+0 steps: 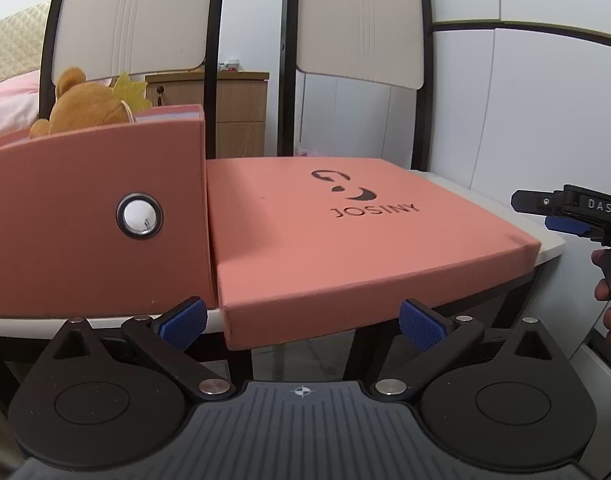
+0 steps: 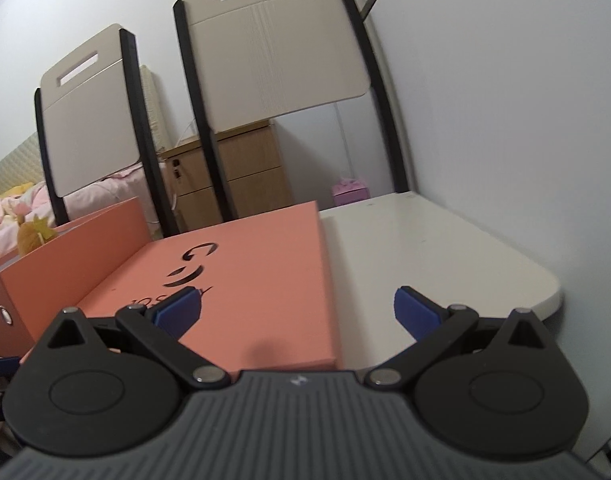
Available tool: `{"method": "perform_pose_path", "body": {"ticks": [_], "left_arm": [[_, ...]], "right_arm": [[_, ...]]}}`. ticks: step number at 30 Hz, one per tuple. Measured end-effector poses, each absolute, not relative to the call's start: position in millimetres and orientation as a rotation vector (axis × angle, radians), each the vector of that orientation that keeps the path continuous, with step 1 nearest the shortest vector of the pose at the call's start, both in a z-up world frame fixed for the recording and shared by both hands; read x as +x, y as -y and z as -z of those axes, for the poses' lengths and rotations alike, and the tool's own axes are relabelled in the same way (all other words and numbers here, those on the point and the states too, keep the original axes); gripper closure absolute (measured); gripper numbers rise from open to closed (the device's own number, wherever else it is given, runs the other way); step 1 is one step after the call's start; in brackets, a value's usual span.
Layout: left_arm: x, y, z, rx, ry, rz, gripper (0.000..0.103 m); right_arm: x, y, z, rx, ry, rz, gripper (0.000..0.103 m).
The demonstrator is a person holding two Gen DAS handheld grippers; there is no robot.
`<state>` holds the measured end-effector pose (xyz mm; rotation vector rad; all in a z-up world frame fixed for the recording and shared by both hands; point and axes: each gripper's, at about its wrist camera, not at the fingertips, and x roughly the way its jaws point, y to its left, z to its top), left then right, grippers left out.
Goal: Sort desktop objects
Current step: 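Move the right gripper to the edge of the pink JOSINY lid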
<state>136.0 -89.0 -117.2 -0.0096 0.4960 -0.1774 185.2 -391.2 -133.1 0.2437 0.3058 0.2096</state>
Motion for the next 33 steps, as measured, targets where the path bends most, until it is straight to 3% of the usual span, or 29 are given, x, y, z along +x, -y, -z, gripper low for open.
{"method": "perform_pose_path", "body": {"ticks": [17,33], "left_arm": [[150,90,121,0.003,-0.528,0.240,0.000],[109,90,113,0.000,-0.550,0.272,0.000]], "right_arm": [[187,371,135,0.204,-0.372,-0.306,0.000],[141,385,123,0.207,-0.423,-0.393,0.000]]}}
